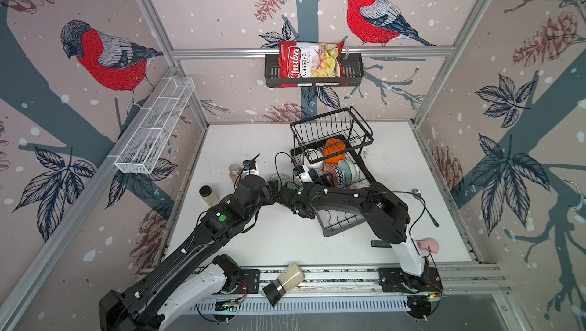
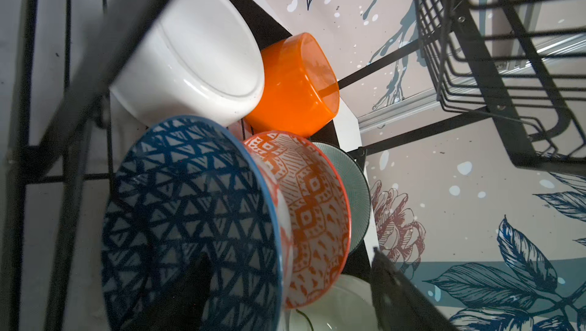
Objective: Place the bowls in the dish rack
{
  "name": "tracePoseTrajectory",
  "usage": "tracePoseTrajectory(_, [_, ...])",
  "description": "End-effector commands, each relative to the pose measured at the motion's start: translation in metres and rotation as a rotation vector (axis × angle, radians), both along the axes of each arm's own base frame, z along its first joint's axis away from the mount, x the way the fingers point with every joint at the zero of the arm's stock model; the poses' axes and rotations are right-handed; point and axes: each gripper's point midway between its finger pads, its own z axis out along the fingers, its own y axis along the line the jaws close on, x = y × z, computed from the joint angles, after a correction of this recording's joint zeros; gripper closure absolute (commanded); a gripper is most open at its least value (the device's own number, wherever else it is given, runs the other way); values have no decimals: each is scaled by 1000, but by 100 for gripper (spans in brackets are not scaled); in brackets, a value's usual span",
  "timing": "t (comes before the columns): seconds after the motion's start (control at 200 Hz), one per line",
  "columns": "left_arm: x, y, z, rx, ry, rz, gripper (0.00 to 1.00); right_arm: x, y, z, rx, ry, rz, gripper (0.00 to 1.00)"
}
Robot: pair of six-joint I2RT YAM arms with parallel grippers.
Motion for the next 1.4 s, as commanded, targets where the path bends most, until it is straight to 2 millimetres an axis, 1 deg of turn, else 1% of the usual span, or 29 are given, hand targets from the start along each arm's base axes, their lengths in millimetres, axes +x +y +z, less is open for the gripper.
tracePoseTrajectory(0.0, [-4, -2, -6, 14, 25, -24, 28, 1, 14, 8, 129, -6, 17, 19])
tracePoseTrajectory(0.145, [-3, -2, -6, 17, 27, -22, 28, -2, 17, 13, 202, 27, 46, 19])
tracePoseTrajectory(0.245, [-3, -2, -7, 17, 30, -21, 28, -4, 16, 14, 235, 42, 55, 18])
tracePoseTrajectory(0.475, [-2, 0, -7, 19, 32, -2, 28, -8, 11, 17, 295, 61, 64, 19])
tracePoseTrajectory(0.745, [-1, 4, -4, 12, 34, 27, 28, -13, 4, 32, 399, 81, 86, 18])
tracePoseTrajectory(0.931, [0, 5, -3, 11, 40, 40, 28, -19, -2, 38, 452, 100, 112, 18])
tracePoseTrajectory(1.096, [2, 2, -3, 7, 44, 32, 28, -23, -1, 28, 463, 136, 144, 18])
tracePoseTrajectory(1.281, [3, 1, -5, 13, 53, 34, 28, -27, 4, 7, 445, 192, 161, 18])
tracePoseTrajectory(1.396, [4, 1, -8, 24, 60, 39, 28, -31, 8, -2, 442, 221, 178, 18])
